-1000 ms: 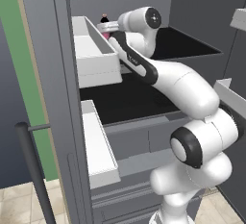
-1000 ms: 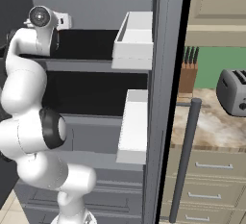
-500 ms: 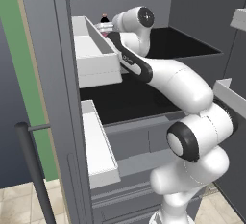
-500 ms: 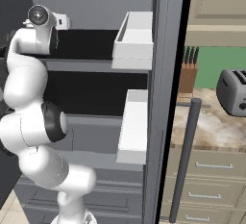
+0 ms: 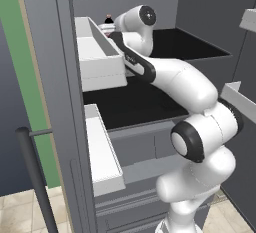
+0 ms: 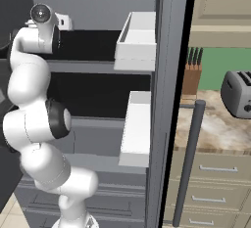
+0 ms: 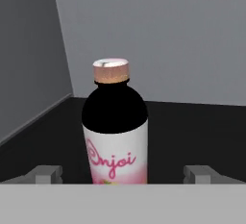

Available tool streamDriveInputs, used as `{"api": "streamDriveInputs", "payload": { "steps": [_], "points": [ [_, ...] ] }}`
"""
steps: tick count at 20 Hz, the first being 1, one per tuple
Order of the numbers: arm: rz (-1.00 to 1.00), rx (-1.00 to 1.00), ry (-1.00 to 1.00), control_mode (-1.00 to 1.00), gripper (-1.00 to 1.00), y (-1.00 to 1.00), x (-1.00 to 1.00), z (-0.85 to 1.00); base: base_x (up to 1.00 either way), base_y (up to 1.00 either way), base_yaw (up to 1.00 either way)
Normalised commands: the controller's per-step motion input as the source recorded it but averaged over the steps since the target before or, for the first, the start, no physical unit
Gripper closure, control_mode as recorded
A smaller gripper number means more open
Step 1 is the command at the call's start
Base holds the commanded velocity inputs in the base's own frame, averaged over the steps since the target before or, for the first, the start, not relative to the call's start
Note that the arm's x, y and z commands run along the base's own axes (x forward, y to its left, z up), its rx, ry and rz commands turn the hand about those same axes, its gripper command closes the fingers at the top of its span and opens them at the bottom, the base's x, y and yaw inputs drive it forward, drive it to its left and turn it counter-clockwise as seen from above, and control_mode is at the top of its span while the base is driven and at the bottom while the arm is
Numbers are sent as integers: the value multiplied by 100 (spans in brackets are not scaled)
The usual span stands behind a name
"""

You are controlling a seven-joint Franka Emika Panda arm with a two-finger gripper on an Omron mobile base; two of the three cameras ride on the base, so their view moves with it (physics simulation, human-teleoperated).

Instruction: Open the fridge, grab two sodas, and place both sodas inside the bowl with ice on the dining counter.

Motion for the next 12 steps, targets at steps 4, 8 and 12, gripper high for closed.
{"api": "streamDriveInputs", "payload": {
  "steps": [4, 8, 12],
  "points": [
    [0, 0, 6, -100, -100, 13, 12, -10, 0, 0, 0],
    [0, 0, 5, -100, 100, 14, 16, -9, 0, 0, 0],
    [0, 0, 4, -100, 100, 3, 12, -6, 0, 0, 0]
  ]
}}
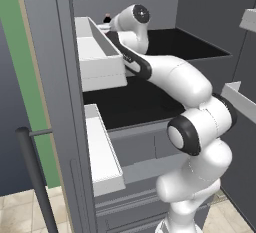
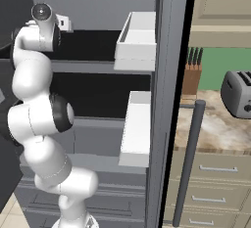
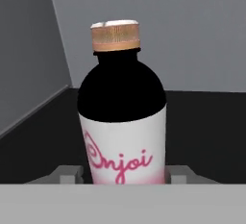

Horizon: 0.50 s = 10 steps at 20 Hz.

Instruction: Open the fridge, grab two sodas, and place both sodas inside the bowl with ice on the dining counter.

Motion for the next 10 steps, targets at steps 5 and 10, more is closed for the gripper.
{"api": "streamDriveInputs", "payload": {
  "steps": [5, 10],
  "points": [
    [0, 0, 2, -100, 100, 0, 7, -2, 0, 0, 0],
    [0, 0, 2, -100, 100, 0, 0, -4, 0, 0, 0]
  ]
}}
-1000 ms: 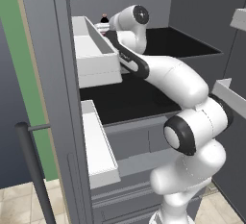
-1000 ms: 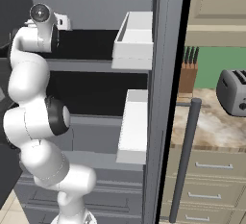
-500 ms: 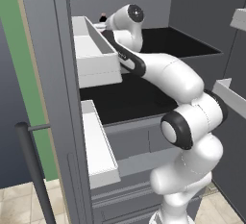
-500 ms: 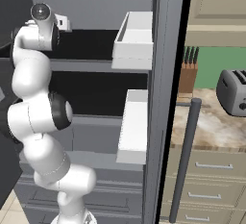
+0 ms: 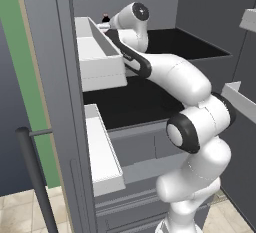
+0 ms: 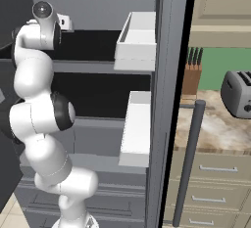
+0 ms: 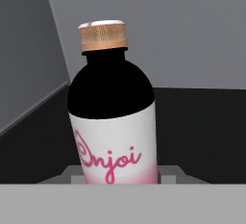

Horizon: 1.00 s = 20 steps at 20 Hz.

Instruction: Open the fridge, grab two sodas, and place both sodas inside the bowl with ice on the dining counter.

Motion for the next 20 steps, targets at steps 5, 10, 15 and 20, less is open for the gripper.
{"api": "streamDriveInputs", "payload": {
  "steps": [5, 10, 15, 20],
  "points": [
    [0, 0, 4, -100, 100, 0, 0, -3, 0, 0, 0],
    [0, 0, 4, -100, 100, -9, -16, -5, 0, 0, 0],
    [1, 0, 2, -100, 100, -17, -61, 3, 0, 0, 0],
    [1, 0, 0, -100, 100, -31, -96, 2, 0, 0, 0]
  ]
}}
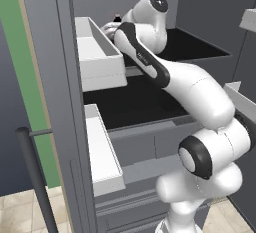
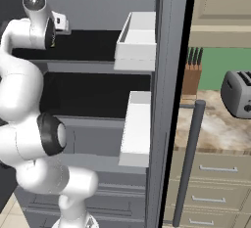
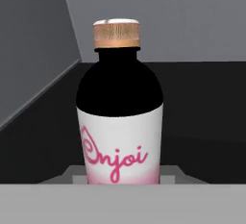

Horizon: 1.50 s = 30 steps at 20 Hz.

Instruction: Open the fridge, grab two sodas, and place both sodas inside the bowl with ice on the dining counter.

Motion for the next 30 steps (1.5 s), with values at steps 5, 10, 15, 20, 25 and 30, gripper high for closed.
{"api": "streamDriveInputs", "payload": {
  "steps": [5, 10, 15, 20, 25, 30],
  "points": [
    [1, 4, -5, -100, 100, -46, -100, 0, 0, 0, 0],
    [0, 3, -1, -100, 100, -54, -100, 0, 0, 0, 0],
    [0, 0, 0, -100, 100, -40, -100, 0, 0, 0, 0],
    [0, -1, 1, -100, 100, -27, -100, 0, 0, 0, 0],
    [0, -3, 3, -100, 100, -13, -97, -2, 0, 0, 0],
    [0, 0, 3, -100, 100, -12, -80, -38, 0, 0, 0]
  ]
}}
